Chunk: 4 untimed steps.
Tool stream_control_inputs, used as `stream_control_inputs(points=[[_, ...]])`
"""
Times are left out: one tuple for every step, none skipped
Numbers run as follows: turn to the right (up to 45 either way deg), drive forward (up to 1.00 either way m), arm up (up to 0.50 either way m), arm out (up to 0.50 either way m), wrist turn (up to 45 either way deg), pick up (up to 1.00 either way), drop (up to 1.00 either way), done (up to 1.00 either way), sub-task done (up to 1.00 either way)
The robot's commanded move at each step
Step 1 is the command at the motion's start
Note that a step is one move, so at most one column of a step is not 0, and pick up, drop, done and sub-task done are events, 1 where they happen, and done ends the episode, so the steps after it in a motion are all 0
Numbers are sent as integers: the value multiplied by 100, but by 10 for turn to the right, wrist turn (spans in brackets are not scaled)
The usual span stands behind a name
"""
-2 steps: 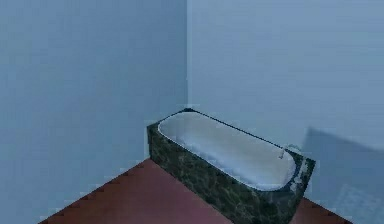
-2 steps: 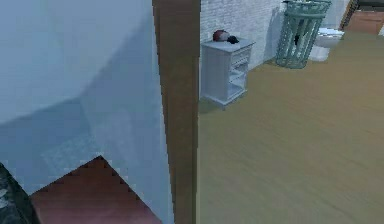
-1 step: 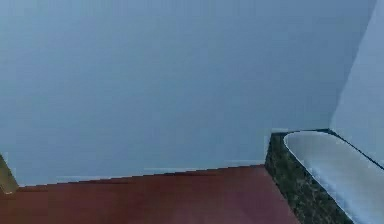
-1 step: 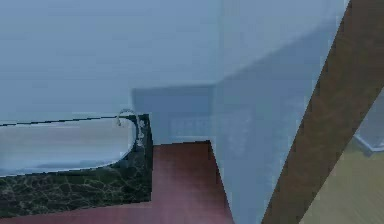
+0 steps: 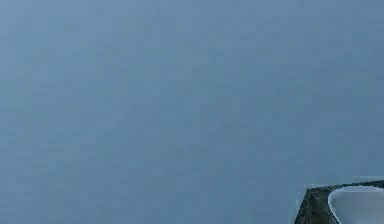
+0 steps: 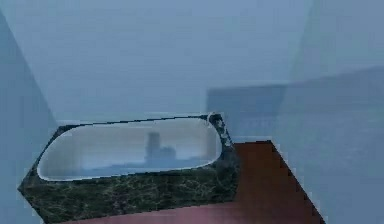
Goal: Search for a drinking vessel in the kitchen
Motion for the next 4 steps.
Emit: stream_control_inputs(points=[[-90, 0, 0, 0, 0, 0, 0, 0, 0], [0, 5, 0, 0, 0, 0, 0, 0, 0], [-450, 0, 0, 0, 0, 0, 0, 0, 0], [-120, 0, 0, 0, 0, 0, 0, 0, 0]])
